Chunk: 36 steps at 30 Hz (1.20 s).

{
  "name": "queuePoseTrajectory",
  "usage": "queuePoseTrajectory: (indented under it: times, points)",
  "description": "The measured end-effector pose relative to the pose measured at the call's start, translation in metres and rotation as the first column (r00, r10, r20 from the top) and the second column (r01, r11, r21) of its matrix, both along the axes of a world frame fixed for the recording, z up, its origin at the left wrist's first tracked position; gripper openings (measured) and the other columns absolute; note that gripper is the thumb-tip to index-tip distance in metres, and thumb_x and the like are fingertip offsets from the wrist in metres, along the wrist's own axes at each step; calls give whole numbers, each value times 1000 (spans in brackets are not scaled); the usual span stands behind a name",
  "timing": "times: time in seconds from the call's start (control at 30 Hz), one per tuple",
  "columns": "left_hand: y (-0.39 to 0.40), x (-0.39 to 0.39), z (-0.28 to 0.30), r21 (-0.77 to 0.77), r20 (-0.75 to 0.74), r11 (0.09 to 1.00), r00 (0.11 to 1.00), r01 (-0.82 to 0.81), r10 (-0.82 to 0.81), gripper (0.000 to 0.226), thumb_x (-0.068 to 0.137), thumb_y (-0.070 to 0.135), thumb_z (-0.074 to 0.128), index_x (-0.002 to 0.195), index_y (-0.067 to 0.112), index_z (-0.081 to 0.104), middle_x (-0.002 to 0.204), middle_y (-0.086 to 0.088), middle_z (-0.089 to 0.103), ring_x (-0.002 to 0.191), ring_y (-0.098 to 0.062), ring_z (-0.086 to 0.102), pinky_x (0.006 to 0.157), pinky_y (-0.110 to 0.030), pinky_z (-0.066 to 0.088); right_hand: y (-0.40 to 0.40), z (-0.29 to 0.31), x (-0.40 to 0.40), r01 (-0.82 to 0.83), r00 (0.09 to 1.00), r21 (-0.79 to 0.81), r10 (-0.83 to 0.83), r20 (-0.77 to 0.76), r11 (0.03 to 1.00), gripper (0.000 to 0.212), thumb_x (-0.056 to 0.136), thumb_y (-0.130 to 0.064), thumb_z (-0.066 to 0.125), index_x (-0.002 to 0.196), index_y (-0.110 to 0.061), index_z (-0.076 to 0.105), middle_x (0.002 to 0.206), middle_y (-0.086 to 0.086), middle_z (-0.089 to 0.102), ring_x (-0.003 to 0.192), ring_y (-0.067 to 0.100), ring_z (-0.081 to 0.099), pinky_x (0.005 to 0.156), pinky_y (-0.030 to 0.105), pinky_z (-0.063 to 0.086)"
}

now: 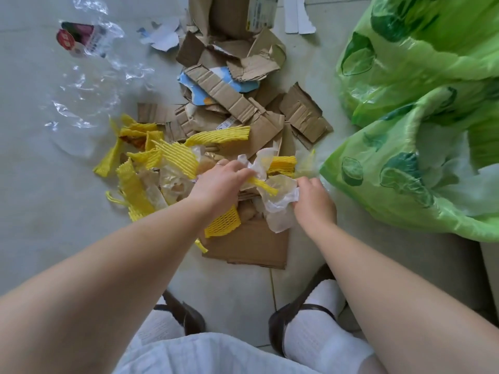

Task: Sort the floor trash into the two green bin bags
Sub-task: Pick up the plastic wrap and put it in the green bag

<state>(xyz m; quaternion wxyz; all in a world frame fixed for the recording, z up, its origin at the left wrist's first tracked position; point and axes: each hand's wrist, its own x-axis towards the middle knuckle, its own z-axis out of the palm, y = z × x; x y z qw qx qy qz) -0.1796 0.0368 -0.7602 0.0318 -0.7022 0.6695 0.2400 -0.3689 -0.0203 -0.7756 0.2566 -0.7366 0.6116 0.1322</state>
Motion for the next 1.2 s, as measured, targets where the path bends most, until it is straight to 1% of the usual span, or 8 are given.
queuePoseTrajectory:
  times: [0.17, 0.3, 0.47, 0.63, 0.8, 0.93, 1.07, 1.2]
  points:
    - [7, 11, 33, -42, -40, 989, 989, -143, 142, 59, 80, 22, 68, 134, 23, 47, 131, -3, 51, 123, -27, 43, 93, -42, 47, 0, 34, -6, 3, 994, -38, 1, 109, 999, 15, 82, -11, 57, 96, -14, 51, 110, 9, 54, 99, 32, 52, 67, 31, 34]
    - [26, 28, 59, -157, -87, 946, 958, -282, 272, 42, 88, 14, 54, 130, 20, 52, 130, -4, 54, 122, -28, 45, 91, -39, 44, 5, 56, -1, -41, 987, -88, 54, 149, 995, 17, 80, -10, 61, 94, -15, 51, 106, 8, 54, 97, 32, 53, 66, 31, 35]
    - [74, 84, 63, -212, -73, 837, 863, -504, 501, 43, 86, 9, 49, 128, 21, 55, 127, -5, 57, 115, -31, 52, 89, -39, 41, 14, 76, 42, -172, 961, -137, 197, 195, 976, 20, 80, -7, 59, 100, -12, 55, 108, 9, 53, 97, 31, 51, 68, 30, 33]
    - [88, 107, 48, -63, -98, 691, 694, -720, 713, 18, 88, 26, 53, 100, 17, 64, 124, -3, 56, 119, -28, 49, 86, -36, 37, 15, 76, 60, -404, 885, -65, 408, 227, 913, 29, 78, -11, 63, 106, -6, 61, 137, 10, 44, 126, 29, 41, 98, 38, 40]
    - [96, 126, 16, 105, -100, 672, 665, -733, 740, 36, 87, 43, 57, 110, 17, 66, 152, -5, 33, 143, -30, 19, 114, -51, 22, 17, 78, 102, -708, 700, -36, 707, 96, 706, 24, 79, -24, 64, 102, -19, 60, 159, 1, 9, 146, 20, 3, 114, 46, 22]
    - [100, 136, -9, 191, -108, 628, 620, -754, 777, 53, 84, 49, 59, 130, 23, 52, 160, -5, 9, 147, -31, -1, 117, -55, 11, 15, 56, 160, -845, 534, -12, 845, 39, 535, 27, 81, -31, 62, 107, -22, 61, 160, 3, 2, 147, 24, -3, 116, 47, 13]
    - [99, 139, -35, 237, -181, 598, 570, -766, 802, 90, 81, 43, 65, 151, 26, 10, 160, -7, -5, 147, -30, 0, 119, -46, 12, 13, 25, 187, -894, 448, 36, 893, 49, 446, 32, 84, -33, 59, 113, -21, 56, 159, 5, 4, 147, 28, 4, 114, 51, 21]
    - [98, 141, -55, 194, -169, 612, 589, -766, 791, 85, 77, 38, 68, 148, 27, 22, 154, -8, 21, 138, -36, 27, 114, -44, 26, 13, 5, 193, -900, 434, -15, 899, 50, 436, 29, 87, -29, 57, 113, -18, 51, 157, 6, 17, 132, 31, 37, 92, 41, 45]
